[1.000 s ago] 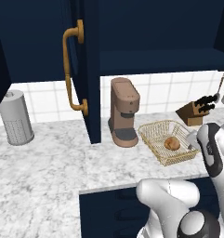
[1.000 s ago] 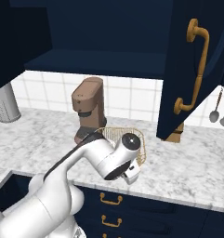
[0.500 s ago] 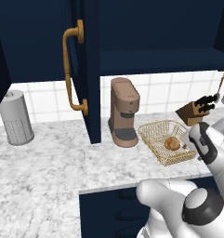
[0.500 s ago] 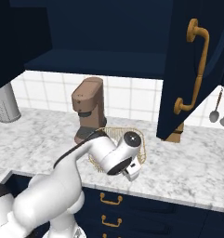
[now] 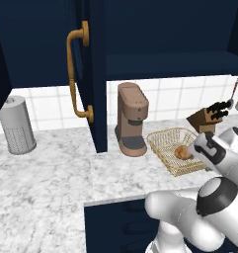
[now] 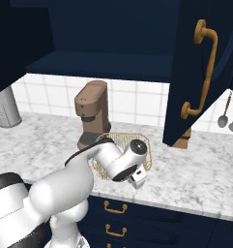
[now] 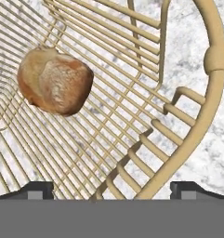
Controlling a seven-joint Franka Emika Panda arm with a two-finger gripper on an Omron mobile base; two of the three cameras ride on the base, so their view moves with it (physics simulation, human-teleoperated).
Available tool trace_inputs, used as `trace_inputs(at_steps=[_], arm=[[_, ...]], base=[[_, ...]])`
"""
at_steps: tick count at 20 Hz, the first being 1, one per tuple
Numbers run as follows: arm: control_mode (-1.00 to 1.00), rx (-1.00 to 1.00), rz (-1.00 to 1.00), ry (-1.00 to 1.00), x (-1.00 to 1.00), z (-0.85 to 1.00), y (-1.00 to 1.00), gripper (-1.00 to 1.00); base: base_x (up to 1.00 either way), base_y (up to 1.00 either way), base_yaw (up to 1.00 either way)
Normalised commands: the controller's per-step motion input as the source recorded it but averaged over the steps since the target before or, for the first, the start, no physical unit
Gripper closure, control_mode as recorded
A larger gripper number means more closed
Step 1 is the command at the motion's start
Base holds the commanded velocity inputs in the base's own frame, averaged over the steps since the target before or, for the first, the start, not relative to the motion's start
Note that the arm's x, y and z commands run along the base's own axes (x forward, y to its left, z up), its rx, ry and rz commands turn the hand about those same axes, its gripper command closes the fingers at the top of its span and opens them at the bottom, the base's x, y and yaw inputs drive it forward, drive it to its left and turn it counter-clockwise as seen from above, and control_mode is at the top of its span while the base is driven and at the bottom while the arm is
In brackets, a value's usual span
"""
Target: Open the cabinet, pick up the bread from the cabinet and place it in the basket. Then move the basket to the dining counter.
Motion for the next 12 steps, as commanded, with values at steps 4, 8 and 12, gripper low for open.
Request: trace_inputs(at_steps=[4,8,12], arm=[[-1.0,0.0,0.0,0.0,0.12,-0.33,0.0,-1.0],[-1.0,0.0,0.0,0.0,0.09,-0.28,0.03,1.0],[-1.0,-0.01,0.0,0.03,0.03,-0.26,0.19,1.0]], base=[[0.0,0.0,0.0],[0.0,0.0,0.0],[0.0,0.0,0.0]])
